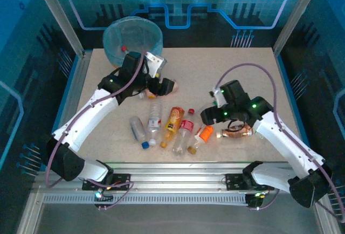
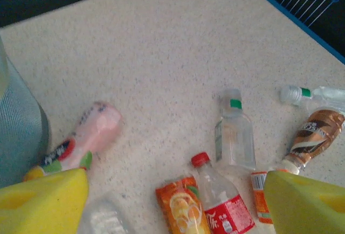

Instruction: Put the plastic bottles in the bin

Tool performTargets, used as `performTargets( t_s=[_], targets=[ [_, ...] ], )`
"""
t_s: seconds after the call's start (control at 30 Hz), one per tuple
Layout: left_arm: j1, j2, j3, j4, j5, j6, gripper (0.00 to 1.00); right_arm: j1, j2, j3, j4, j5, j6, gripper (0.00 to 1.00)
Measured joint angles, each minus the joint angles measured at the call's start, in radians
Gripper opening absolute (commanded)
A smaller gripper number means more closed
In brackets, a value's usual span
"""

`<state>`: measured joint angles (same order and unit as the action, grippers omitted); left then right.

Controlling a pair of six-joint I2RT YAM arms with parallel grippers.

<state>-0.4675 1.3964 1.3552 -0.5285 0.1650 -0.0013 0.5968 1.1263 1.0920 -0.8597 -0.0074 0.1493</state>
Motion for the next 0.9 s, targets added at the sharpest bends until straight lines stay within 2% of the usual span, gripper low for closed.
performTargets(
  t_s=[0.13,0.3,0.37,0.43,0.53,0.7,0.9],
  targets=[
    [0.000,-0.071,-0.085,0.005,-0.010,0.000,0.89,0.146,0.001,-0.013,0.055,-0.004,-0.297,0.88],
    [0.001,-0.173,-0.193,0.045,-0.043,0.034,0.96,0.198,0.015,-0.044,0.072,-0.050,-0.652,0.85],
    [0.005,-0.192,-0.216,0.048,-0.073,0.043,0.96,0.216,0.045,-0.042,0.086,-0.048,-0.724,0.82],
    [0.014,-0.195,-0.219,0.047,-0.103,0.045,0.96,0.223,0.108,-0.010,0.084,-0.025,-0.724,0.81],
    [0.035,-0.195,-0.219,0.046,-0.152,0.041,0.96,0.222,0.241,0.117,0.067,0.032,-0.576,0.80],
    [0.089,-0.201,-0.219,0.028,-0.224,0.023,0.96,0.223,0.403,0.327,-0.024,0.083,-0.142,0.77],
    [0.177,-0.252,-0.219,0.011,-0.253,-0.013,0.96,0.284,0.457,0.340,-0.166,0.135,0.370,0.84]
  ],
)
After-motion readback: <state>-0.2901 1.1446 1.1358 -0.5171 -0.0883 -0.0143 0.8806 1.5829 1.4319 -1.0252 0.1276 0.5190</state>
